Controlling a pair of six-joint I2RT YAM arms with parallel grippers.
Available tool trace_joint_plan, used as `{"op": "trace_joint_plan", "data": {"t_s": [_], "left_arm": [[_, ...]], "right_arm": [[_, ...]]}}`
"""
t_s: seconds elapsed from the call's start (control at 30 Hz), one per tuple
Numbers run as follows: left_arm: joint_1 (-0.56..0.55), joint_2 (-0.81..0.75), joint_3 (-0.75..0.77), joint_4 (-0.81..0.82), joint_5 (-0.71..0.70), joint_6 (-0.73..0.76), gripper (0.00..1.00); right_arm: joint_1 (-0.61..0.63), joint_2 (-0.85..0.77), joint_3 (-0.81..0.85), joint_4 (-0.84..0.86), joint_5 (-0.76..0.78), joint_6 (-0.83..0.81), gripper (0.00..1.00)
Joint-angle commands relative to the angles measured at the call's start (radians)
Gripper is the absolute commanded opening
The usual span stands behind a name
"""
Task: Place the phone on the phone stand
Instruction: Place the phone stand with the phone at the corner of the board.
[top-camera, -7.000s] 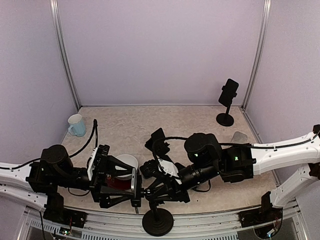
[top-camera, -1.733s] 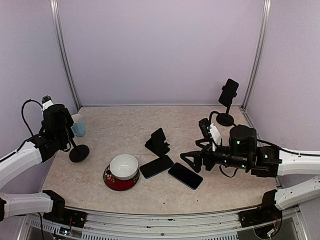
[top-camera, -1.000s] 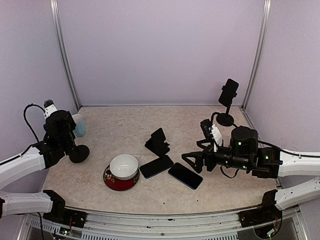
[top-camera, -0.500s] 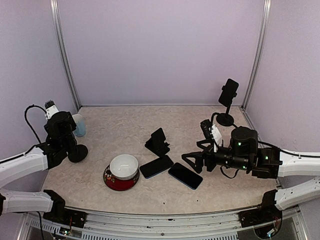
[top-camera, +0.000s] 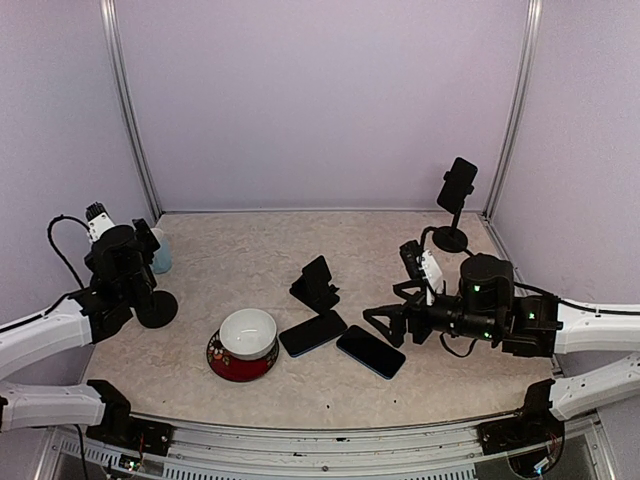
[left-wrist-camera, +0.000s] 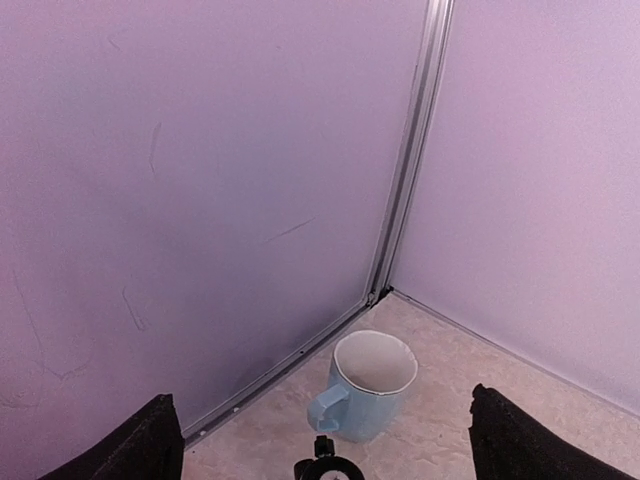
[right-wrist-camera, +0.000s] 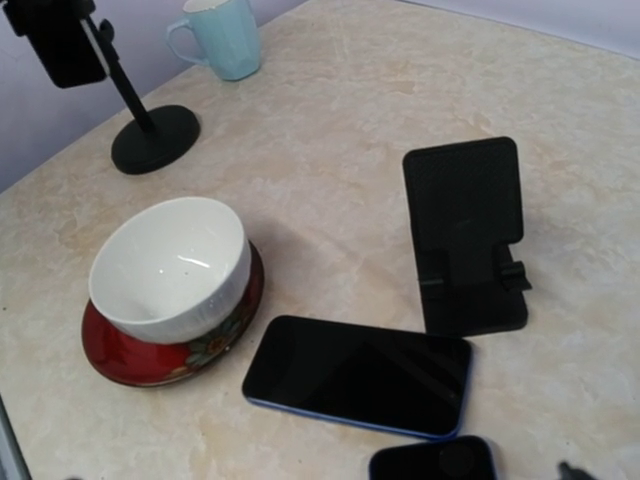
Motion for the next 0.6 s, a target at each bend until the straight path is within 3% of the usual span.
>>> {"op": "trace_joint_plan", "data": {"t_s": [0.0, 0.3, 0.57], "left_arm": [[-0.024, -0.036, 0.029, -0.015, -0.012, -0.037, 0.99], [-0.107, -0.134, 0.050, -0.049, -0.055, -0.027, 0.99], [-0.307, -0.207, 0.082, -0.034, -0.122, 0.072, 0.99]], "right_arm": [[-0.012, 0.011, 0.011, 0.015, -0.033, 0.002, 1.00], [-0.014, 0.044, 0.038, 0.007, -0.057, 0.007, 1.00], [-0.012, 0.108, 0.081, 0.007, -0.080, 0.009, 1.00]]}}
